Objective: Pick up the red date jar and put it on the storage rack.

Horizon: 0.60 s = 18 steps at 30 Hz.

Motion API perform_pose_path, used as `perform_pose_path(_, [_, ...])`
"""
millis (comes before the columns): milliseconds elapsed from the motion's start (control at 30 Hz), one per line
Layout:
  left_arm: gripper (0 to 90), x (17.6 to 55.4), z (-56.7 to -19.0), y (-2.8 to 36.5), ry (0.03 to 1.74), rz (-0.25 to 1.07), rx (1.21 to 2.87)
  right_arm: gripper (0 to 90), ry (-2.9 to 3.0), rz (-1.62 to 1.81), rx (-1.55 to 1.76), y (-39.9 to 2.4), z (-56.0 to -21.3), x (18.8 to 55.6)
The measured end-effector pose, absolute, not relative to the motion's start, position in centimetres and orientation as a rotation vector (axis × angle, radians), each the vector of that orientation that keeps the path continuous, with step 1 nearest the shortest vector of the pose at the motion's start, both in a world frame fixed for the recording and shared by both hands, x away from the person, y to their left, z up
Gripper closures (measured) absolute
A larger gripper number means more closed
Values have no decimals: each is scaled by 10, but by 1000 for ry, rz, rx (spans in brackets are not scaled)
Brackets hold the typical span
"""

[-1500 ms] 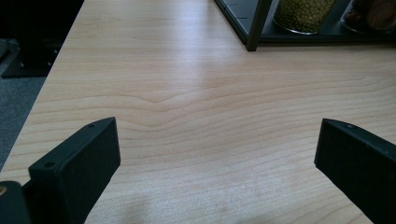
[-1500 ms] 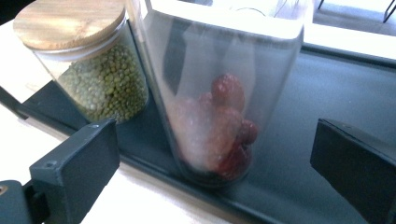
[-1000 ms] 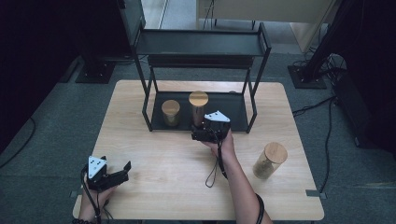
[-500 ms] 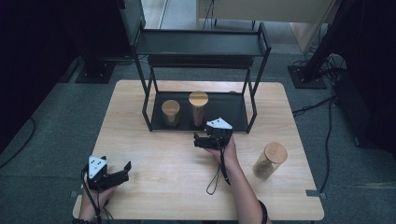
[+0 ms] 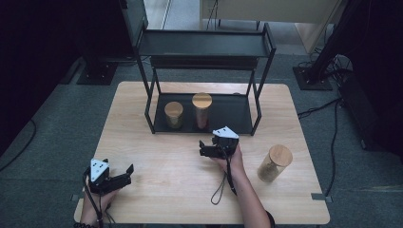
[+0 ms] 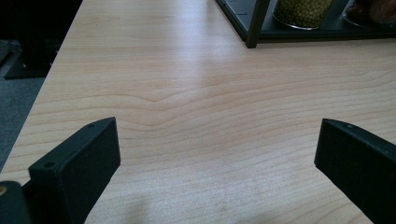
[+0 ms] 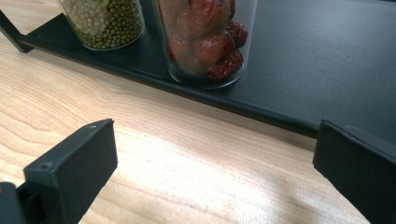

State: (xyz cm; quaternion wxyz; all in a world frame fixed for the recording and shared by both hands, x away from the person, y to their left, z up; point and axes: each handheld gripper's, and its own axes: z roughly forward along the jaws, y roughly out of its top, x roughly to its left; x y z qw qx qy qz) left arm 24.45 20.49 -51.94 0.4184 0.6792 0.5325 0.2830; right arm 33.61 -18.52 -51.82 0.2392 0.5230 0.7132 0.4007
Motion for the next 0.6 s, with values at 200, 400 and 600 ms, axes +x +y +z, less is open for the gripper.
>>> perform_pose_path(200, [5, 245, -519, 205, 1334, 710, 1706, 0, 1957, 1094, 1420, -187, -518, 329])
perform_pose_path(400, [5, 245, -519, 205, 1334, 710, 1706, 0, 1953, 1094, 1416, -188, -519, 323])
perform_pose_path(600, [5, 245, -519, 205, 1334, 709, 1706, 0, 1953, 1086, 1399, -187, -520, 317])
